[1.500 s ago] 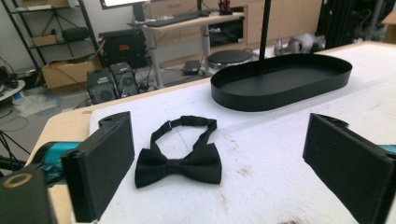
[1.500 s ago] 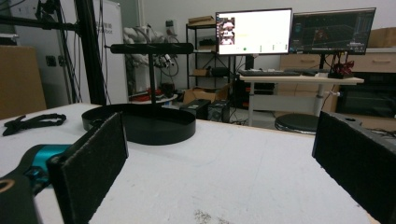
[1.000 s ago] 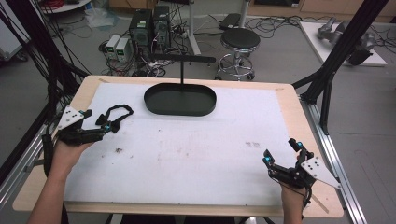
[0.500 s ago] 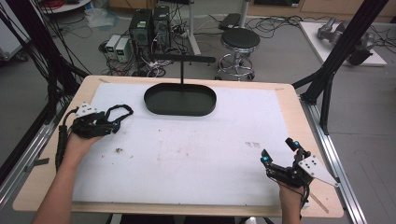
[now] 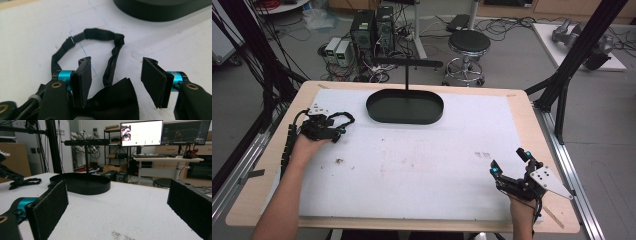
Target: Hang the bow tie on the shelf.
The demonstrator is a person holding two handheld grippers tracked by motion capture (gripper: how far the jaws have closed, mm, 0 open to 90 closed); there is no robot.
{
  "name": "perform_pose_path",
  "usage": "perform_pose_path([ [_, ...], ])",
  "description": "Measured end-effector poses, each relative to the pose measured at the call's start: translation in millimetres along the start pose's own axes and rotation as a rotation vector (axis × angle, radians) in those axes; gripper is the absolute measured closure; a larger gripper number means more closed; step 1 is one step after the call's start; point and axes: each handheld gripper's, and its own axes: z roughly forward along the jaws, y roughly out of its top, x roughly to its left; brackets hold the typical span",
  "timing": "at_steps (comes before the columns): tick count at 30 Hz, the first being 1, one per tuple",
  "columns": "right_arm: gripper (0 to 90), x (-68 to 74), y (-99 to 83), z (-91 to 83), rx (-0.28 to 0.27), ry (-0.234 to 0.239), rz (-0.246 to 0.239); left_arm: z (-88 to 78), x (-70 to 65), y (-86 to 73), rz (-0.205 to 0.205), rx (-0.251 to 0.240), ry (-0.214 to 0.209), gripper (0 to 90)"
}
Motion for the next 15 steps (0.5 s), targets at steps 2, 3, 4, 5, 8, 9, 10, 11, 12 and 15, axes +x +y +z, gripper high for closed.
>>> perform_pose_path([
  [2, 2.6, 0.5, -0.2, 0.1, 0.008, 0.0, 0.006, 3.4, 1.8, -2.2, -0.002, 0.029, -0.011, 43.0],
  [3, 2.6, 0.2, -0.4, 0.4, 0.008, 0.0, 0.003, 5.0, 1.8, -3.0, -0.012, 0.031, -0.016, 43.0],
  [4, 2.6, 0.1, -0.6, 0.4, 0.01, 0.0, 0.001, 5.7, 2.0, -3.4, -0.013, 0.038, -0.015, 43.0],
  [5, 2.6, 0.1, -0.6, 0.4, 0.01, 0.0, 0.001, 5.7, 2.0, -3.4, -0.013, 0.038, -0.015, 43.2],
  [8, 2.5, 0.3, -0.8, 0.6, 0.013, -0.004, 0.013, 7.7, 1.2, -4.4, -0.013, 0.056, 0.004, 50.0],
  [9, 2.6, 0.3, -0.8, 0.5, 0.013, -0.003, 0.015, 7.9, 1.5, -4.9, -0.013, 0.059, 0.004, 52.5],
  [10, 2.6, 0.1, -0.8, 0.3, 0.011, -0.003, 0.013, 8.1, 1.8, -5.6, -0.011, 0.062, 0.003, 55.3],
  [11, 2.6, 0.0, -0.9, 0.1, 0.009, -0.002, 0.012, 8.6, 1.6, -6.2, -0.012, 0.065, 0.002, 57.1],
  [12, 2.6, -0.2, -1.1, -0.3, 0.008, -0.001, 0.013, 8.8, 1.5, -6.8, -0.014, 0.059, 0.0, 58.6],
  [15, 2.6, -1.7, -2.5, -0.8, 0.005, -0.003, 0.028, 7.6, 2.3, -7.0, -0.028, 0.061, -0.001, 66.2],
])
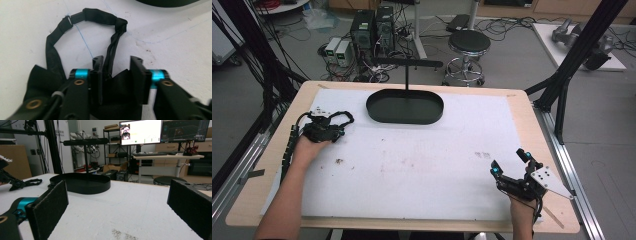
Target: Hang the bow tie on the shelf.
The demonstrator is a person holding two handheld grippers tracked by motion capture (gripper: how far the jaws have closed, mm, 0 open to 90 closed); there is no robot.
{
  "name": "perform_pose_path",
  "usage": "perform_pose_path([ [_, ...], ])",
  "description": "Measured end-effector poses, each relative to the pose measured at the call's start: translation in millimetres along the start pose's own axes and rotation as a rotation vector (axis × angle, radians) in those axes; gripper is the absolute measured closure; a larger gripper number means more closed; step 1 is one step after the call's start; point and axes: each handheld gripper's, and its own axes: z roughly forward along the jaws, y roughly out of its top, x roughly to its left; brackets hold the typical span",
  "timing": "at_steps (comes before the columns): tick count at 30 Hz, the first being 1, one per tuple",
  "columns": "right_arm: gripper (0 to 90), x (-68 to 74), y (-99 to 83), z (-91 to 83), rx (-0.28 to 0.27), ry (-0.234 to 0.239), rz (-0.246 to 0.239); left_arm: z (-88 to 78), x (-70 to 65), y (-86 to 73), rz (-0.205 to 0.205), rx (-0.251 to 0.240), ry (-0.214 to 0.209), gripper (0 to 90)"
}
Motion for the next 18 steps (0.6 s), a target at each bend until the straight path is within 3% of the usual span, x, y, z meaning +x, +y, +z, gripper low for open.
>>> perform_pose_path([
  [3, 2.6, -0.3, -0.4, -0.2, 0.0, 0.0, 0.006, -1.5, 0.6, 0.2, -0.013, 0.009, 0.011, 78.3],
  [6, 2.6, 0.6, -0.4, 0.2, 0.005, 0.006, -0.001, -4.0, 0.1, -0.1, 0.011, 0.021, 0.022, 82.8],
  [11, 2.6, 0.5, -0.8, 0.4, 0.007, 0.004, -0.002, -9.8, -4.1, 0.3, 0.039, -0.044, 0.033, 83.9],
  [12, 2.6, 0.5, -0.8, 0.5, 0.006, 0.003, -0.001, -18.4, -6.9, 3.5, 0.055, -0.114, 0.039, 84.0],
  [13, 2.6, 0.4, -0.9, 0.7, 0.005, 0.003, -0.002, -22.8, -8.6, 5.5, 0.063, -0.148, 0.041, 84.0],
  [14, 2.6, 0.4, -0.9, 0.7, 0.005, 0.003, -0.002, -22.8, -8.6, 5.5, 0.063, -0.148, 0.041, 84.1],
  [15, 2.6, 0.8, -1.3, 0.9, 0.01, 0.005, 0.0, -32.3, -12.6, 9.5, 0.084, -0.218, 0.05, 84.1],
  [18, 2.6, 1.4, -1.4, 1.5, 0.01, 0.006, 0.0, -46.5, -19.2, 15.1, 0.114, -0.317, 0.058, 84.1],
])
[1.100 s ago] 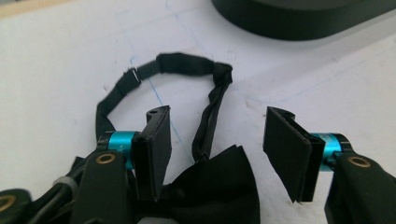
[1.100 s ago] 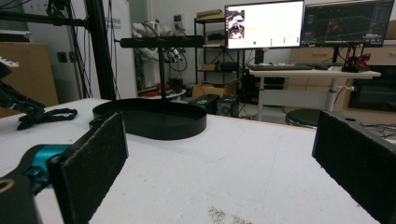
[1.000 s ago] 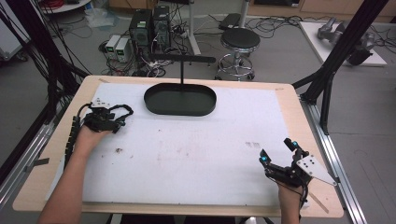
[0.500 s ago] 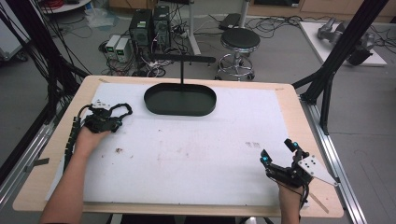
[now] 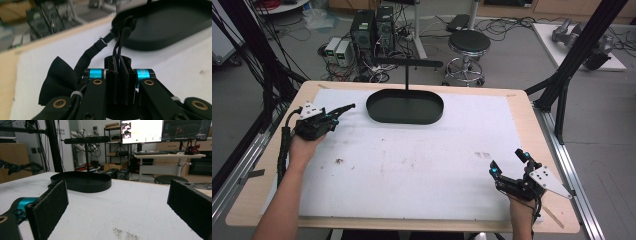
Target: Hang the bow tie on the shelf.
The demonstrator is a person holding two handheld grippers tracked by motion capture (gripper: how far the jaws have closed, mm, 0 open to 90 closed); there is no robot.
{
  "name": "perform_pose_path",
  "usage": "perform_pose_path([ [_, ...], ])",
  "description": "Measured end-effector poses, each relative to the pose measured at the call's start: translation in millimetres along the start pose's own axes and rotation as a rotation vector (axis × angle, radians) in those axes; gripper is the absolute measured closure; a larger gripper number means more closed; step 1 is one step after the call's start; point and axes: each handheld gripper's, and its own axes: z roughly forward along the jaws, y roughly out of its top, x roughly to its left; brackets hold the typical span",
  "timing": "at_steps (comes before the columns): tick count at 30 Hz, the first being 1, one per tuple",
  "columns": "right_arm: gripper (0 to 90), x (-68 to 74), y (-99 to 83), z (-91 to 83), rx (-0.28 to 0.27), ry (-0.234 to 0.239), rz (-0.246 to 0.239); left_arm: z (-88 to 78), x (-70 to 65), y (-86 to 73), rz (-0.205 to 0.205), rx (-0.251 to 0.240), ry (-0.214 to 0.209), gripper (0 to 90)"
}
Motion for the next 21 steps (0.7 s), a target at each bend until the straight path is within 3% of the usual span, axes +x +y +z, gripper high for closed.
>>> perform_pose_path([
  [2, 2.6, 0.4, 0.1, 0.0, 0.001, 0.0, 0.0, -3.8, -2.0, 3.5, 0.019, -0.027, 0.011, 84.1],
  [3, 2.6, 0.5, 0.1, 0.1, 0.001, 0.001, -0.001, -10.7, -5.7, 9.9, 0.03, -0.086, 0.024, 84.1],
  [4, 2.6, 0.6, 0.1, 0.1, 0.002, 0.001, -0.003, -10.7, -5.7, 9.9, 0.03, -0.086, 0.024, 84.1],
  [6, 2.6, 1.1, -0.1, 0.5, 0.002, 0.0, -0.004, -20.0, -11.2, 18.1, 0.053, -0.169, 0.049, 84.1],
  [7, 2.6, 1.3, -0.1, 0.7, 0.003, 0.0, -0.003, -20.0, -11.2, 18.1, 0.053, -0.169, 0.049, 84.1],
  [9, 2.6, 1.8, -0.2, 0.9, 0.005, 0.003, -0.004, -27.5, -16.7, 24.7, 0.058, -0.259, 0.068, 84.1],
  [12, 2.6, 2.0, -0.2, 0.9, 0.008, 0.002, -0.004, -32.0, -20.3, 28.7, 0.064, -0.314, 0.087, 84.1],
  [13, 2.6, 2.0, -0.2, 1.0, 0.008, 0.002, -0.004, -35.3, -24.4, 32.4, 0.066, -0.37, 0.108, 84.1],
  [14, 2.6, 2.0, -0.3, 0.9, 0.008, 0.002, -0.004, -36.6, -26.3, 34.1, 0.067, -0.394, 0.12, 84.1],
  [21, 2.6, 1.6, -0.1, 0.5, 0.003, 0.0, -0.006, -38.2, -38.6, 43.0, 0.055, -0.534, 0.171, 84.1],
])
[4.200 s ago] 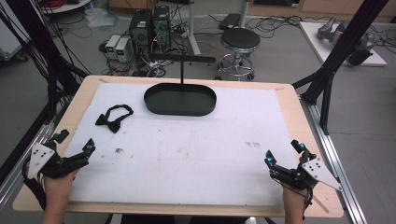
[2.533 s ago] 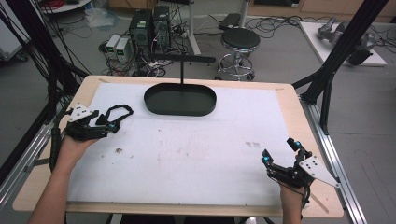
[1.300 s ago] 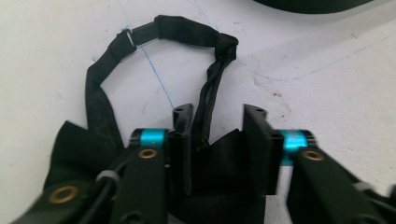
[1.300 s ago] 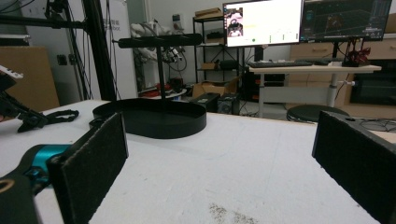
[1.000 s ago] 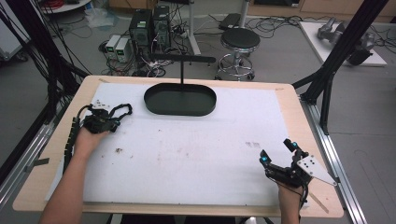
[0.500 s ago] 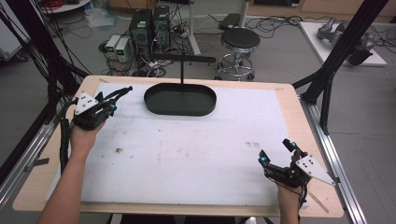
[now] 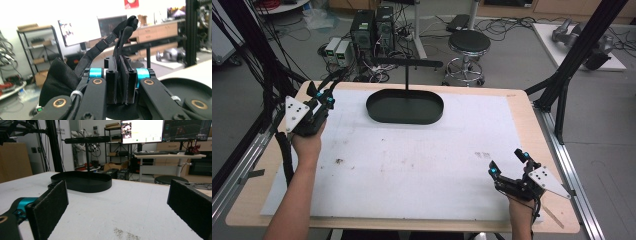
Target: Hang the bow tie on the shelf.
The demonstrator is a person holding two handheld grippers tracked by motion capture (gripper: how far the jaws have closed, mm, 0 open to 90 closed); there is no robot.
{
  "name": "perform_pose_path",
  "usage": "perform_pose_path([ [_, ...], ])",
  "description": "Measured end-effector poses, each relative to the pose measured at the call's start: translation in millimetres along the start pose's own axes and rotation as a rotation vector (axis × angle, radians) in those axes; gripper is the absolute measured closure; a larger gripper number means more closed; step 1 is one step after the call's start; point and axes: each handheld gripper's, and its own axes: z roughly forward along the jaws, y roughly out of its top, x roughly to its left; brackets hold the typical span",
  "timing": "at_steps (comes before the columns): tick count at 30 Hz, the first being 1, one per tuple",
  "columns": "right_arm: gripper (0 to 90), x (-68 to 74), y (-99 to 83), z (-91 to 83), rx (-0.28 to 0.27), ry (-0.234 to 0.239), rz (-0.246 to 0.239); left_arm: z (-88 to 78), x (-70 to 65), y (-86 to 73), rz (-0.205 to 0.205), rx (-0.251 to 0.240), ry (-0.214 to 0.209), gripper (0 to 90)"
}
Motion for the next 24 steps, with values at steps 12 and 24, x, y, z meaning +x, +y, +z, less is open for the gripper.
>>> perform_pose_path([
  [12, 2.6, -1.7, 0.7, -1.5, -0.018, -0.002, 0.012, 27.4, -28.0, 3.1, 0.009, -0.106, 0.073, 84.3],
  [24, 2.6, -2.7, 0.5, -3.1, -0.027, 0.001, 0.031, 80.5, -51.2, -0.1, 0.067, -0.035, 0.076, 84.4],
])
